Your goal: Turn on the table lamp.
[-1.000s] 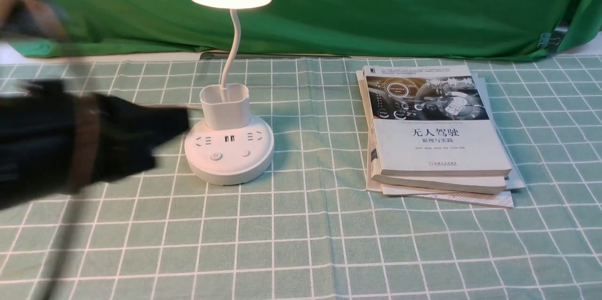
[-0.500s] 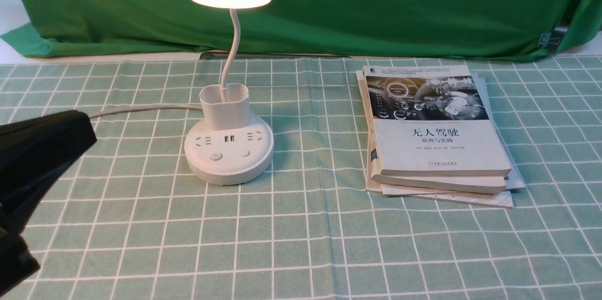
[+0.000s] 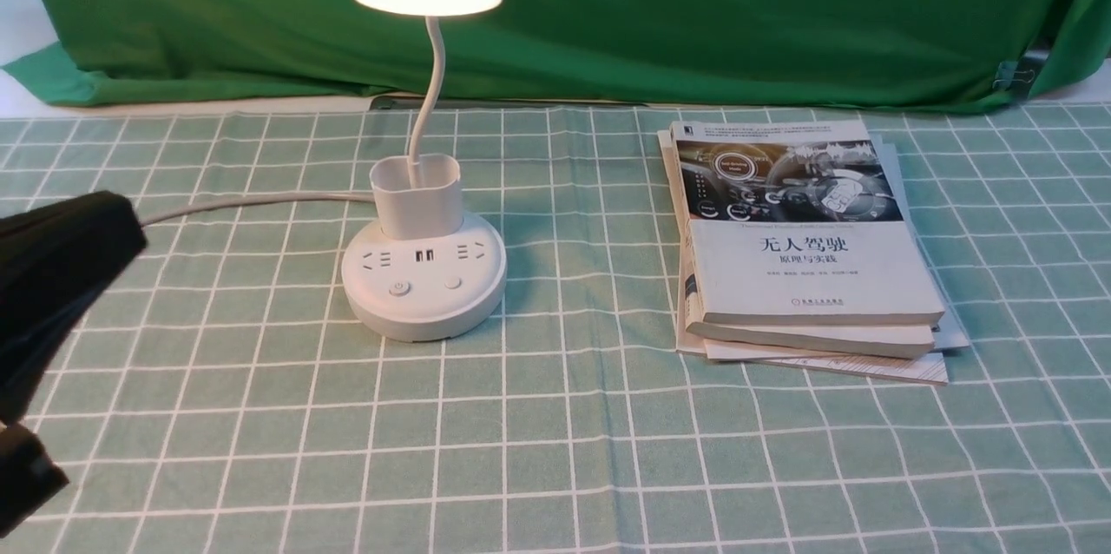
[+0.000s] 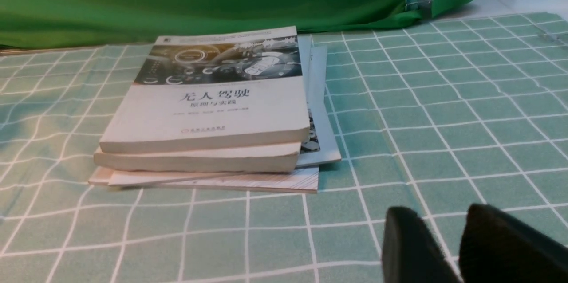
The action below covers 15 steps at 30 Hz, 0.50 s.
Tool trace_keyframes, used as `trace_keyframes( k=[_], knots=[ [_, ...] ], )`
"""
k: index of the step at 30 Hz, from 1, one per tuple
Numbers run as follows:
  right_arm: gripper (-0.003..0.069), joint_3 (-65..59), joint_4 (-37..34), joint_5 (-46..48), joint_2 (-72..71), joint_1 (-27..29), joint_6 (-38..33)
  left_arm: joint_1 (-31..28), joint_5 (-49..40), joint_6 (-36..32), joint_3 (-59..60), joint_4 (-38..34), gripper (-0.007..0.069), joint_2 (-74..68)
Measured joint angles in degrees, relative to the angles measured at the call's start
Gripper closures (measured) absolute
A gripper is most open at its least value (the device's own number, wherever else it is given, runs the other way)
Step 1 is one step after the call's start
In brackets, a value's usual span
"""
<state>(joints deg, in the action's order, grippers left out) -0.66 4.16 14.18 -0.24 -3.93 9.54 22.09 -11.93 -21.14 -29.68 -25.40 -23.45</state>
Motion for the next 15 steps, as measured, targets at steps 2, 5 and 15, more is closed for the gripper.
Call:
trace_keyframes(
  k=[2, 5, 15],
  knots=[
    [0.0418, 0.0, 0.0, 0.0, 0.0, 0.0, 0.0, -2.8, 4.3, 1.2, 3.4, 2.3, 0.0603, 2.5],
    [0.0418, 0.0, 0.0, 0.0, 0.0, 0.0, 0.0, -8.8, 11.4, 3.9, 9.5, 9.3, 0.0603, 6.5],
    [0.0418, 0.0, 0.0, 0.0, 0.0, 0.0, 0.0, -23.5, 18.2, 13.9, 29.6, 23.6, 0.0603, 22.3]
  ],
)
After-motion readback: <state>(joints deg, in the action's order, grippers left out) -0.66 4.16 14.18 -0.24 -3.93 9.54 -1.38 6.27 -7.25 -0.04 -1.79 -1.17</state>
